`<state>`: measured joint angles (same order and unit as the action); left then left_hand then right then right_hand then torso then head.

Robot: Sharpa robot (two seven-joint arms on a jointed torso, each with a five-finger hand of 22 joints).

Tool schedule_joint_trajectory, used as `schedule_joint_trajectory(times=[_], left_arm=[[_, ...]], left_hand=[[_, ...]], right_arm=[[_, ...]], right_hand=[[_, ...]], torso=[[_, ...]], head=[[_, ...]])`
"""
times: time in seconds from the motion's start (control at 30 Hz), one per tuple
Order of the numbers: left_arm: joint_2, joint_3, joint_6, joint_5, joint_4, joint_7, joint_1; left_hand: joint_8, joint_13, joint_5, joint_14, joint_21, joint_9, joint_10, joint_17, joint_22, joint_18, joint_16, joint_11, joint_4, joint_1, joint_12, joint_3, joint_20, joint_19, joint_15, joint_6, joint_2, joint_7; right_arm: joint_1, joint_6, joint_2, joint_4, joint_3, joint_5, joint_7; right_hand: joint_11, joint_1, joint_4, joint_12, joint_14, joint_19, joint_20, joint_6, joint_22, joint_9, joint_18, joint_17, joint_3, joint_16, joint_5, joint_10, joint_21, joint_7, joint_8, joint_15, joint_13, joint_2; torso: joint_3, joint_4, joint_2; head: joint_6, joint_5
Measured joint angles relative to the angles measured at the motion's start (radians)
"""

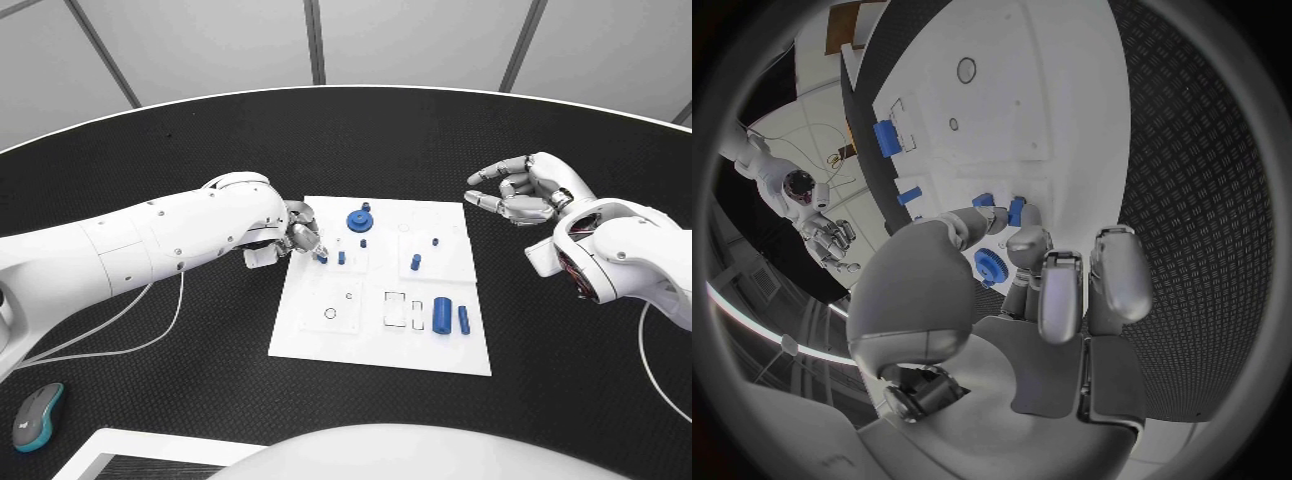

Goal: Assemble the parts on the task board

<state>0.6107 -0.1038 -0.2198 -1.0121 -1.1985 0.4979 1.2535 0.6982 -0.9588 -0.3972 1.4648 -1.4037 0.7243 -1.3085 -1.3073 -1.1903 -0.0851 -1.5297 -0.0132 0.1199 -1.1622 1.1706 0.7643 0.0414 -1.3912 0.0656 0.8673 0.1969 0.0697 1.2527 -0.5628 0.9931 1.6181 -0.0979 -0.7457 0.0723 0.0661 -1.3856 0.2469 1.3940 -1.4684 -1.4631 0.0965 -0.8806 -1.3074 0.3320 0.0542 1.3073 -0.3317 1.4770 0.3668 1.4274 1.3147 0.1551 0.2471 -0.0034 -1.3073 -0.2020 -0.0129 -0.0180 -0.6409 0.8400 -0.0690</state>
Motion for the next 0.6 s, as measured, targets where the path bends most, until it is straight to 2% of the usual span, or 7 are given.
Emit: schedule_joint_trajectory(times=[0.03, 0.33, 0.6], left_arm=[[0.000, 0.000, -0.001, 0.000, 0.000, 0.000, 0.000], [-0.002, 0.000, -0.002, 0.000, 0.001, 0.002, 0.000], [-0.008, 0.000, -0.013, 0.000, 0.007, 0.009, 0.000]], left_hand=[[0.000, 0.000, 0.000, 0.000, 0.000, 0.018, -0.001, 0.000, 0.000, 0.000, 0.000, -0.001, 0.000, 0.001, 0.000, 0.000, 0.000, 0.000, 0.000, 0.000, 0.001, 0.000], [0.003, -0.002, -0.005, 0.000, 0.000, 0.023, -0.007, 0.000, 0.000, 0.000, 0.000, 0.000, 0.000, 0.001, 0.000, 0.000, 0.000, 0.000, 0.000, 0.000, 0.001, 0.000], [0.003, -0.002, -0.005, 0.000, 0.000, 0.055, -0.007, 0.000, 0.000, 0.000, 0.000, 0.000, -0.003, 0.001, 0.000, -0.003, 0.000, 0.000, 0.000, 0.000, 0.001, 0.000]], right_arm=[[0.000, 0.000, 0.000, 0.000, 0.000, 0.000, 0.000], [0.000, 0.000, 0.000, 0.001, 0.000, 0.000, 0.000], [0.000, 0.000, 0.000, 0.002, 0.000, 0.000, 0.000]], right_hand=[[0.000, 0.000, 0.000, 0.000, 0.000, 0.000, 0.000, 0.000, 0.000, 0.000, 0.000, 0.000, 0.000, 0.000, 0.000, 0.000, 0.000, 0.000, 0.000, 0.000, 0.000, 0.000], [0.000, 0.000, 0.000, 0.000, 0.000, 0.000, 0.000, 0.000, 0.000, 0.000, 0.000, 0.000, 0.000, 0.000, 0.000, 0.000, 0.000, 0.000, 0.000, 0.000, -0.001, 0.000], [0.000, 0.000, 0.000, 0.000, 0.000, 0.000, 0.000, 0.000, 0.000, 0.000, 0.000, 0.001, 0.000, 0.000, 0.000, 0.000, 0.000, 0.000, 0.000, 0.000, -0.001, 0.000]], torso=[[0.0000, -0.0001, 0.000], [0.0003, -0.0005, 0.000], [-0.0001, 0.0003, 0.000]], head=[[0.001, 0.000], [0.001, 0.000], [0.000, 0.000]])
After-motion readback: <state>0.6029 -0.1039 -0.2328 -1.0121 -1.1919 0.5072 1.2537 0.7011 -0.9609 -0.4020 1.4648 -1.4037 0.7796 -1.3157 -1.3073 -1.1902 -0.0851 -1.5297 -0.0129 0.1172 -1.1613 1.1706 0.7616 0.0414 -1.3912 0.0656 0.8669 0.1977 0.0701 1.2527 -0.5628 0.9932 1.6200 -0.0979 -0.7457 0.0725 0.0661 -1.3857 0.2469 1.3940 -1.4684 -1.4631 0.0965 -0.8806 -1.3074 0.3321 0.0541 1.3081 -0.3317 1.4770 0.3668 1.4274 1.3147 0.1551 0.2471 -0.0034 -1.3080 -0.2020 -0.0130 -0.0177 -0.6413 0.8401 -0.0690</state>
